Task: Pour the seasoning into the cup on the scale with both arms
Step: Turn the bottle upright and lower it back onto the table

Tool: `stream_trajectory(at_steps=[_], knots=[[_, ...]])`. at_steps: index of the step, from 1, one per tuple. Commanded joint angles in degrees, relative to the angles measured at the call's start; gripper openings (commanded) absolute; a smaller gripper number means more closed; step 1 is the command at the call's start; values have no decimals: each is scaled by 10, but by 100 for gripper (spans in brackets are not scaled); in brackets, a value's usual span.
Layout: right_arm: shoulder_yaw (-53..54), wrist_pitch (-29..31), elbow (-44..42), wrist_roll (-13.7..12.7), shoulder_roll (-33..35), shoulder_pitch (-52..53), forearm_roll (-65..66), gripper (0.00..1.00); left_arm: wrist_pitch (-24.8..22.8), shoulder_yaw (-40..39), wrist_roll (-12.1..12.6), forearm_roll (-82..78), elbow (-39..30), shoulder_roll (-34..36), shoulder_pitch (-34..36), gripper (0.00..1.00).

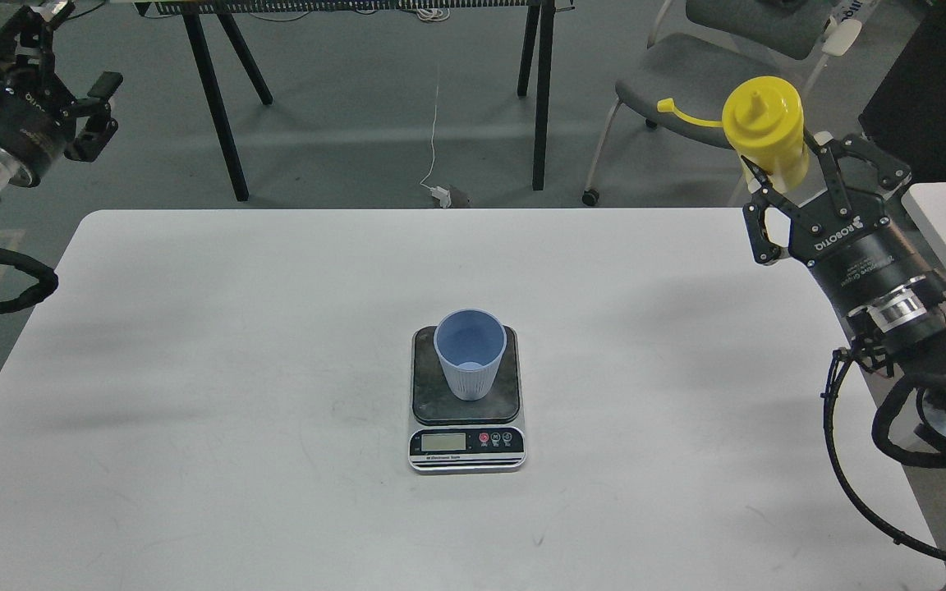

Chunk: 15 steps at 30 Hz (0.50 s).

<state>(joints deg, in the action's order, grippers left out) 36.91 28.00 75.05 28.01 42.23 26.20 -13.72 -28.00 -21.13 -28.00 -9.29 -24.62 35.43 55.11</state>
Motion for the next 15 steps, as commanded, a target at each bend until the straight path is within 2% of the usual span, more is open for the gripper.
stream_trajectory(at_steps=[1,10,15], knots=[[2,0,-3,0,-27,-49,-59,48,0,1,0,0,0,2,0,87],[19,0,-9,0,-129,-133,-66,49,0,3,0,-1,0,1,-2,87],[36,0,-32,0,-153,-140,-65,50,0,5,0,-3,0,3,-1,87]])
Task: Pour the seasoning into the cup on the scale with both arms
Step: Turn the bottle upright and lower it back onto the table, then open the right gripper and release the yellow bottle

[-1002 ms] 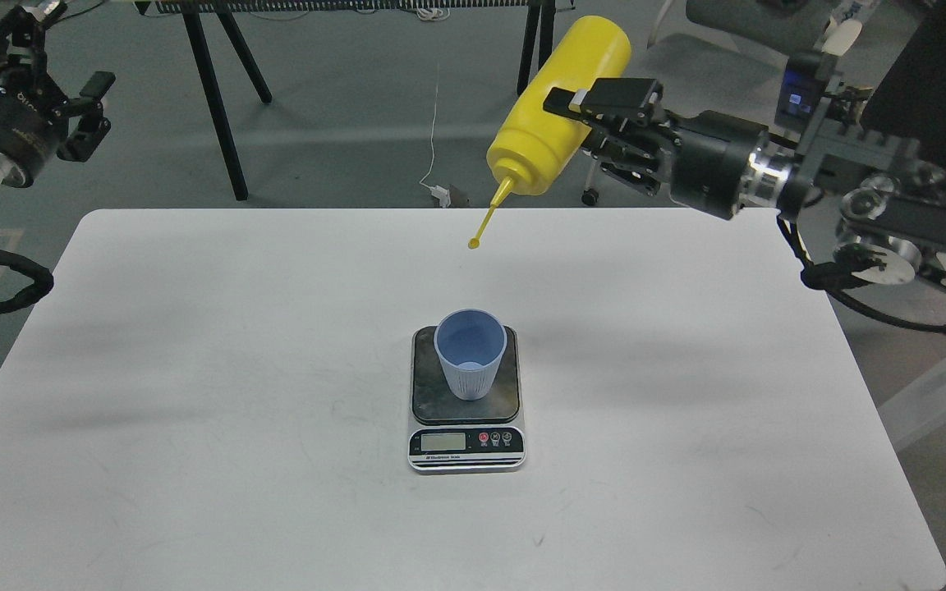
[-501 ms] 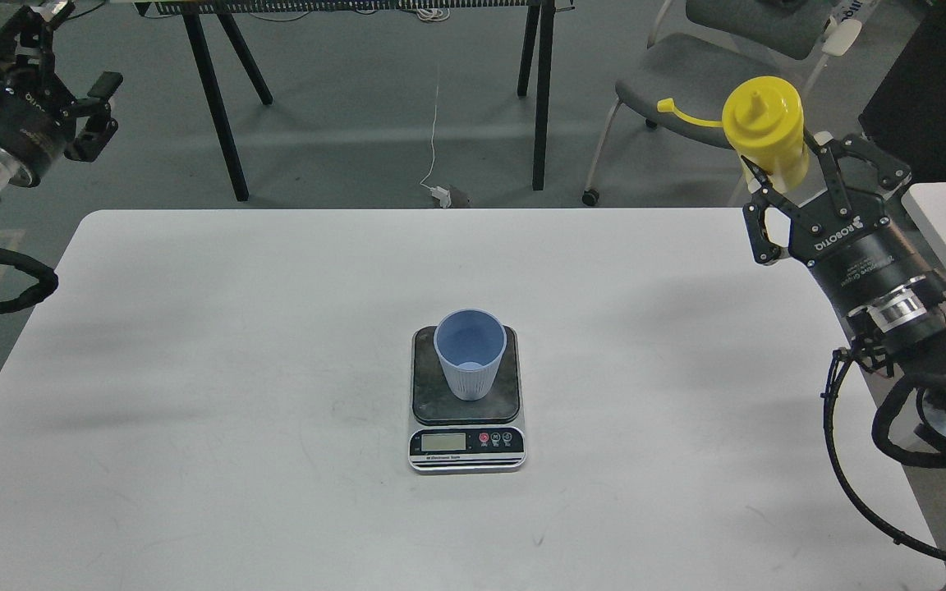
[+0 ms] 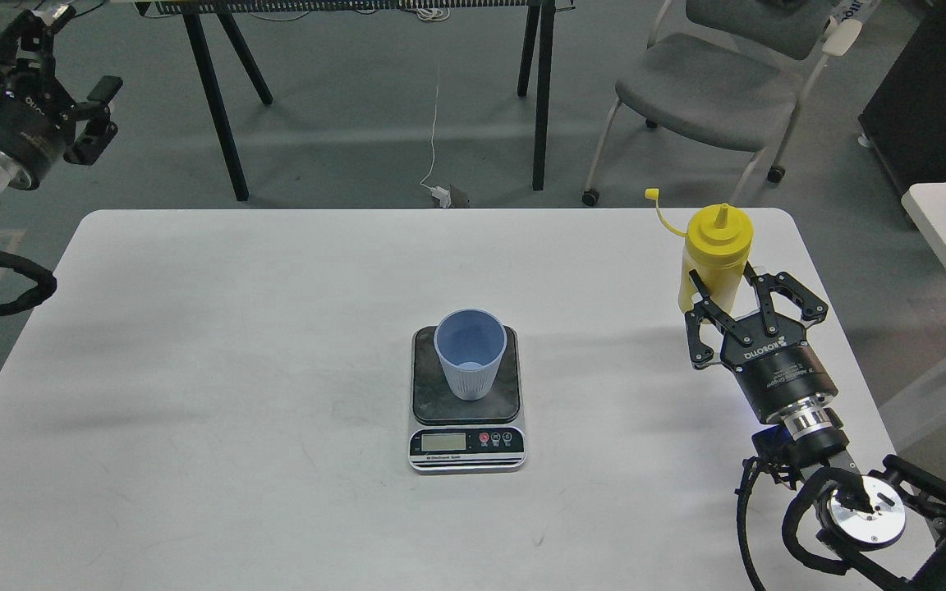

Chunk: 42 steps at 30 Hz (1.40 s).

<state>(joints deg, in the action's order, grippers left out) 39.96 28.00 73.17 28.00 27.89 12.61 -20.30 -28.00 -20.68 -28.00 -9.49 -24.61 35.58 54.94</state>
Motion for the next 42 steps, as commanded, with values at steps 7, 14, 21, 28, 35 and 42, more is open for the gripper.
stream_trajectory(at_steps=[7,14,21,28,35,42], knots=[[5,0,-86,0,-11,-26,0,50,0,1,0,-3,0,5,3,87],[7,0,-122,0,-25,-44,-1,50,0,2,0,-5,-2,5,3,87],[19,0,-130,0,-17,-50,-1,50,0,2,0,-5,-2,5,3,87],[16,0,-168,0,-18,-44,2,51,0,2,0,-5,-2,5,2,87],[25,0,-180,0,-25,-36,2,53,0,3,0,-6,-2,3,3,87],[35,0,-180,0,-41,-15,1,53,0,4,0,-7,-2,3,3,87]])
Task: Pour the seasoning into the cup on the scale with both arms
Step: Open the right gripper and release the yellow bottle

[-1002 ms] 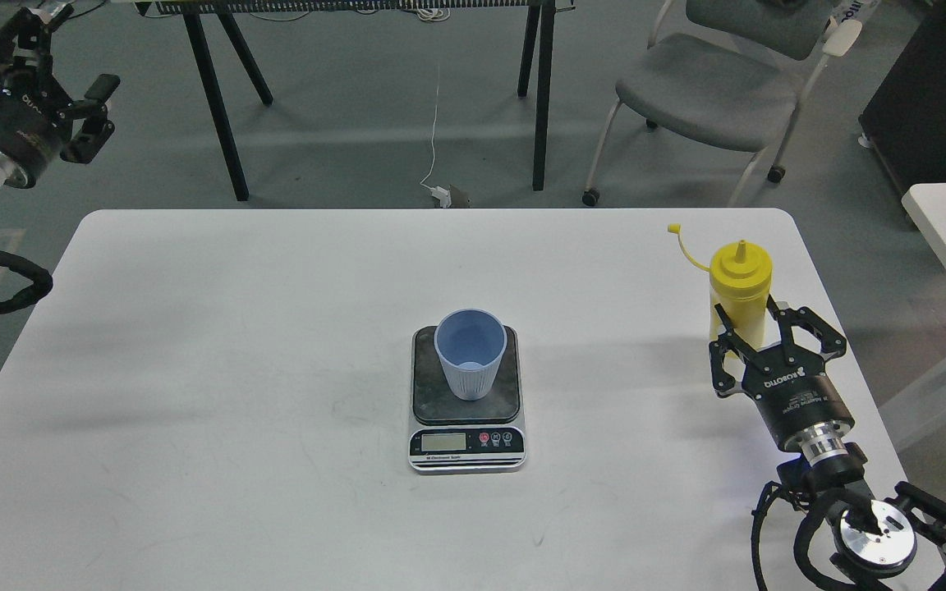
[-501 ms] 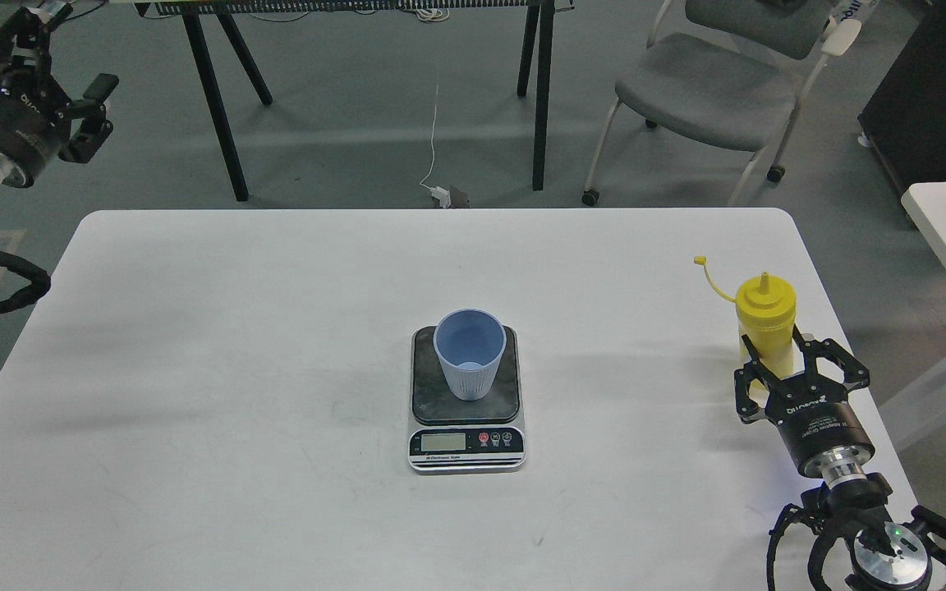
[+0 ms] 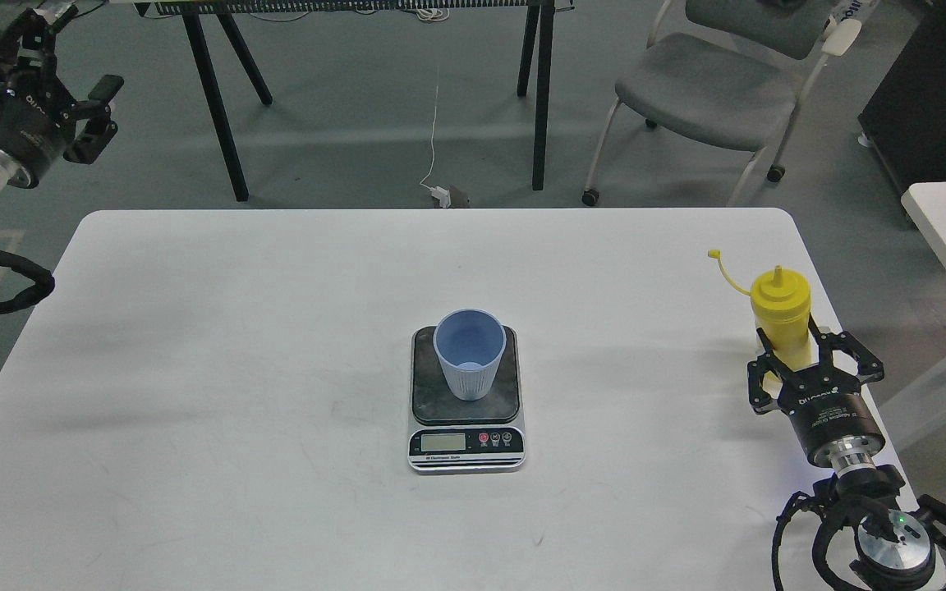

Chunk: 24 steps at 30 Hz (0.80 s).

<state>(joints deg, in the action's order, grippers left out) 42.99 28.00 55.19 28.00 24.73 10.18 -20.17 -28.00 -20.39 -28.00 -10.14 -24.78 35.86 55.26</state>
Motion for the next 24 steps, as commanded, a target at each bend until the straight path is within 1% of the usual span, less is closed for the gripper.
stream_trajectory(at_steps=[1,5,12,19,23,24], knots=[[6,0,0,0,-13,12,0,53,0,1,0,-1,0,0,0,87],[7,0,-1,0,-33,20,0,53,0,1,0,-1,0,1,0,87],[-1,0,-40,0,-72,18,3,53,0,1,0,-2,0,2,2,87],[3,0,-45,0,-106,16,5,54,0,3,0,-3,-1,2,2,87],[2,0,-67,0,-120,18,14,55,0,4,0,-3,-2,2,3,87],[2,0,-68,0,-120,16,18,57,0,3,0,-3,-2,3,3,87]])
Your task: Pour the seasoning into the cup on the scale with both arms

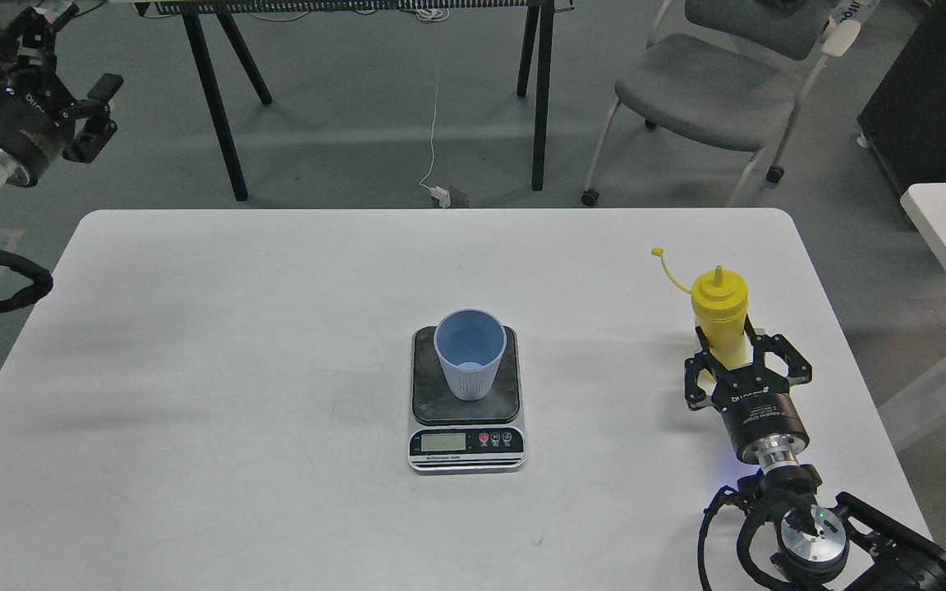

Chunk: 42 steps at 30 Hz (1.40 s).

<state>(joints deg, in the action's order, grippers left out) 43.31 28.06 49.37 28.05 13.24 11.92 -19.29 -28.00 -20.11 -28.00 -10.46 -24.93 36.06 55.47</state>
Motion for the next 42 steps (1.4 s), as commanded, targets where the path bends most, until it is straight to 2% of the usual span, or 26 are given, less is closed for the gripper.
stream_trajectory(at_steps=[1,5,8,26,35,42], knots=[[-1,-1,-9,-1,-5,-3,11,59,0,0,0,0,0,0,1,87],[1,-1,-10,-1,-4,-7,12,85,0,0,0,0,-1,0,1,87],[2,-1,-10,-1,-1,-10,11,96,0,0,0,0,-1,0,1,88],[21,-1,-6,-1,32,-27,10,99,0,0,0,0,-4,9,1,88],[12,-1,-11,-1,92,-51,9,99,0,-1,0,0,-4,7,3,89],[-5,-1,-9,-1,107,-84,12,99,0,-2,0,1,-4,6,4,89]])
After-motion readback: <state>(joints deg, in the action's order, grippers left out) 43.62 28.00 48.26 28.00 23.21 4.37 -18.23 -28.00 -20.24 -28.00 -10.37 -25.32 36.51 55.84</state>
